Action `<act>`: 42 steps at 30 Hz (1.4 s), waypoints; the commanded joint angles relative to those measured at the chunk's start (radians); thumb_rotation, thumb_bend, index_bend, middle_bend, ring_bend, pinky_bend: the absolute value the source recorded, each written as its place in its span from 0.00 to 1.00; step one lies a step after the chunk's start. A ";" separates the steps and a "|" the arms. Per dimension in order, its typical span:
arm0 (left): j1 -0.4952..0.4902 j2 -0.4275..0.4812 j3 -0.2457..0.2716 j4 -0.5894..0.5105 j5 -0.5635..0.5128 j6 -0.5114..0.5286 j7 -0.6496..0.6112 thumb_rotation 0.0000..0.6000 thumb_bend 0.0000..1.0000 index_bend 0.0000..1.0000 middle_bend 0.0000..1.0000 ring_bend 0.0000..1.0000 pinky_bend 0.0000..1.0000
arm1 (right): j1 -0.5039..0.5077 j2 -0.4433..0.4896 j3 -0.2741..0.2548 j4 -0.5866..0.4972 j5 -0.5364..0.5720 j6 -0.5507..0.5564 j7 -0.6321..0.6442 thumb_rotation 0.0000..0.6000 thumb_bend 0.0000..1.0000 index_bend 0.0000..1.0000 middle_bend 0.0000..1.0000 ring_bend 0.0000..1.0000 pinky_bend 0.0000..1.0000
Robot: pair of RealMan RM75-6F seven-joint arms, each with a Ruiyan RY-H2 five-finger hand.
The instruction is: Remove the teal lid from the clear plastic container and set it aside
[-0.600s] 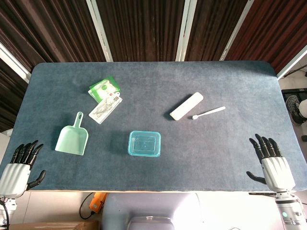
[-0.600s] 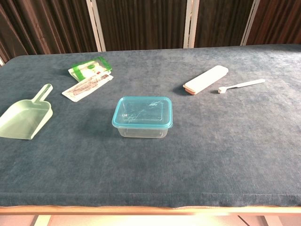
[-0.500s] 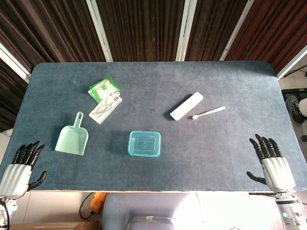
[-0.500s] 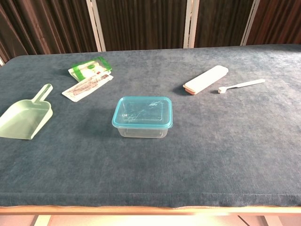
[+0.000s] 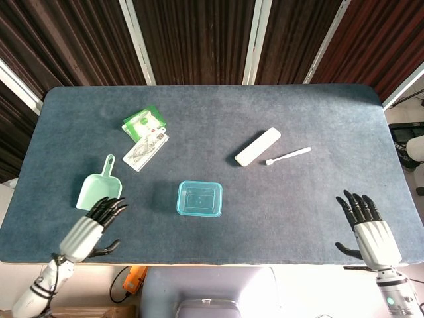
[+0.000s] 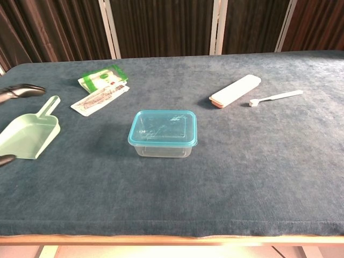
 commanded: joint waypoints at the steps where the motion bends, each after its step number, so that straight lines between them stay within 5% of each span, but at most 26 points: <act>1: -0.095 -0.111 -0.038 0.049 -0.006 -0.091 -0.037 1.00 0.30 0.00 0.00 0.00 0.00 | 0.003 0.005 -0.006 -0.005 -0.007 -0.008 0.011 1.00 0.09 0.00 0.00 0.00 0.00; 17: -0.259 -0.337 -0.105 0.185 -0.148 -0.262 -0.055 1.00 0.30 0.00 0.00 0.00 0.00 | 0.013 0.033 -0.019 -0.008 -0.016 -0.032 0.061 1.00 0.09 0.00 0.00 0.00 0.00; 42: -0.426 -0.486 -0.198 0.288 -0.333 -0.418 0.085 1.00 0.30 0.00 0.00 0.00 0.00 | 0.010 0.060 -0.014 -0.009 0.007 -0.035 0.100 1.00 0.09 0.00 0.00 0.00 0.00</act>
